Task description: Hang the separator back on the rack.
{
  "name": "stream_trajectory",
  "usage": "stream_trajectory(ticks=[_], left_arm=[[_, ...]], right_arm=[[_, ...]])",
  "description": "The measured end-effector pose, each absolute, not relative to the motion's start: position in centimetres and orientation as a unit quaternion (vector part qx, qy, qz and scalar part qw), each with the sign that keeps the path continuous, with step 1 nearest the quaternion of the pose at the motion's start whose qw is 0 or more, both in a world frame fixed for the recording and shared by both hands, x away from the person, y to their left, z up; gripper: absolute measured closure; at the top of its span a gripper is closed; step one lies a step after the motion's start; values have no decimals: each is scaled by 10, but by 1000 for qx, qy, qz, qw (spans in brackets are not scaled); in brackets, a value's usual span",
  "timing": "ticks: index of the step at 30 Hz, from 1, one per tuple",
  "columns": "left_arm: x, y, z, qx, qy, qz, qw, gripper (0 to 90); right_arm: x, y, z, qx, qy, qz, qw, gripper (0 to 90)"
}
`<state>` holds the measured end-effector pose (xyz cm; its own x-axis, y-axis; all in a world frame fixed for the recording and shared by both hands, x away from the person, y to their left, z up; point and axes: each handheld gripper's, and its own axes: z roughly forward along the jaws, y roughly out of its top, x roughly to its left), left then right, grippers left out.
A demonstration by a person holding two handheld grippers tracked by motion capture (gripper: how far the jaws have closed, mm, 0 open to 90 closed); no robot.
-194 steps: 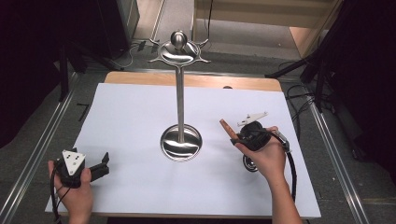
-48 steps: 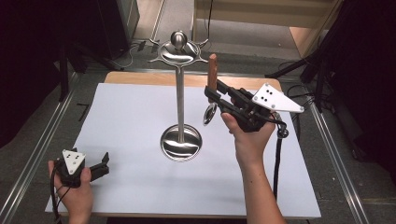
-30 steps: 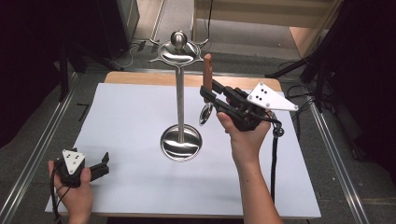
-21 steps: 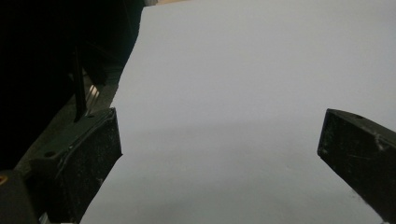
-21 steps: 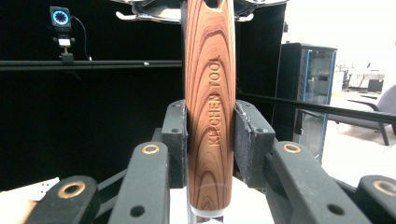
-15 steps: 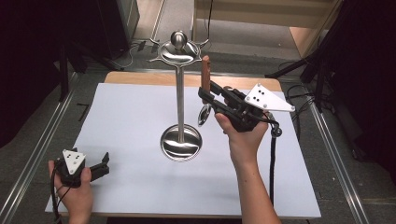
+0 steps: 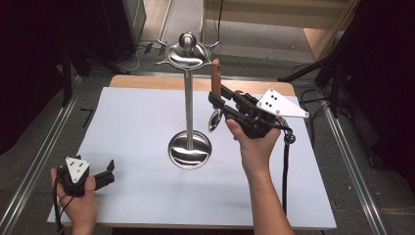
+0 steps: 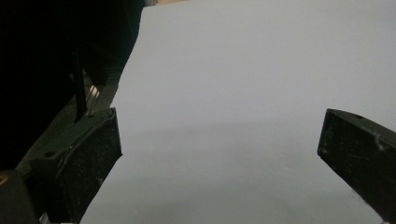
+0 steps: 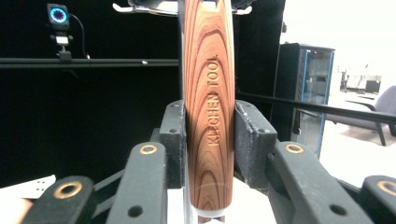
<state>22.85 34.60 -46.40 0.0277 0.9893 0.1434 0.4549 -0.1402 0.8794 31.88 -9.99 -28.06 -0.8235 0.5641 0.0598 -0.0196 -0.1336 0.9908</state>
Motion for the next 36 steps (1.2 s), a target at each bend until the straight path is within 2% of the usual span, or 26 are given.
stream_trajectory(ticks=[3,11,12,13,15,16,17,19,20,21,36], left_arm=[[229,346,-464,636,567,406,329,3],[229,346,-464,636,567,406,329,3],[229,346,-464,636,567,406,329,3],[229,346,-464,636,567,406,329,2],[229,346,-464,636,567,406,329,3],[229,346,-464,636,567,406,329,2],[229,346,-464,636,567,406,329,3],[229,346,-464,636,567,407,329,3],[229,346,-464,636,567,406,329,2],[229,346,-464,636,567,406,329,3],[229,346,-464,636,568,407,329,3]], right_arm=[[319,-101,-280,220,627,721,198,620],[316,-104,-283,236,644,703,191,412],[316,-104,-283,236,644,703,191,412],[315,-105,-285,244,646,695,201,337],[315,-106,-285,248,646,692,204,301],[314,-106,-287,263,649,684,204,186],[314,-106,-288,268,649,681,207,136],[313,-106,-288,279,650,675,207,108],[314,-108,-291,289,655,668,202,24],[315,-109,-292,294,658,664,198,0],[313,-124,-328,323,673,627,224,0]])
